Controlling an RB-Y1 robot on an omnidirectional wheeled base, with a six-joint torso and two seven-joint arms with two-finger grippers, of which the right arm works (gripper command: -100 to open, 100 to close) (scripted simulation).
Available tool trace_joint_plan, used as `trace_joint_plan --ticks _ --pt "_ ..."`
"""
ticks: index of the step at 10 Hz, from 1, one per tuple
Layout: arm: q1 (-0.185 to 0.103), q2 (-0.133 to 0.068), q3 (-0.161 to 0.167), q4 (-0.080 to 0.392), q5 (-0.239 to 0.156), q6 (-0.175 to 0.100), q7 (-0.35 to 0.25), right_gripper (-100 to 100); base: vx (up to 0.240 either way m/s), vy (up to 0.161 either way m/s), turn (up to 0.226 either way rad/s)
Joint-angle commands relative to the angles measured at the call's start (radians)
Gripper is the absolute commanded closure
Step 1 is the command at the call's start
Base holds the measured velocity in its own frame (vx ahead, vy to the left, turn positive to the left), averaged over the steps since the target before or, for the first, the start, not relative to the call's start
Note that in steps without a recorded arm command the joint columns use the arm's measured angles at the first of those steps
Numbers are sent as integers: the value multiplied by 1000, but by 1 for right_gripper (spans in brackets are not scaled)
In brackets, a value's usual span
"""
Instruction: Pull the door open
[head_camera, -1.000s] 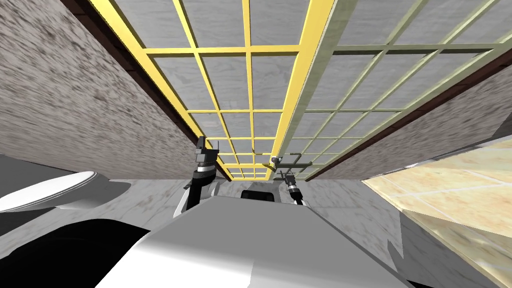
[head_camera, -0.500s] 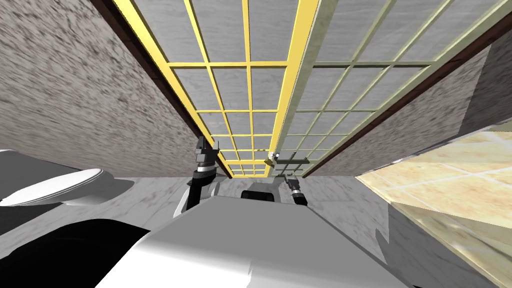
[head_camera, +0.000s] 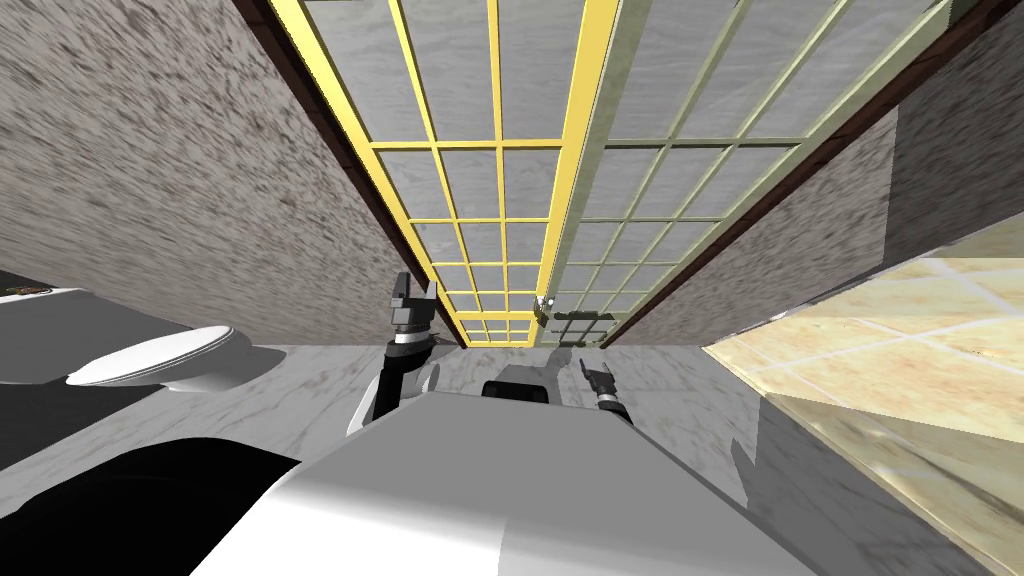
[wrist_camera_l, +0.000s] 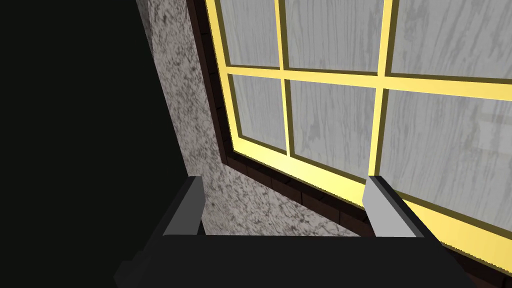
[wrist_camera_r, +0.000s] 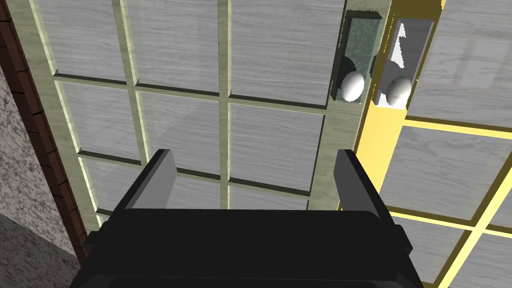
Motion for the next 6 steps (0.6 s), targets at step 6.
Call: trace_joint_plan --ticks 6 --pt "43 -5 -94 31 -39 45 59 -100 -129 -44 54"
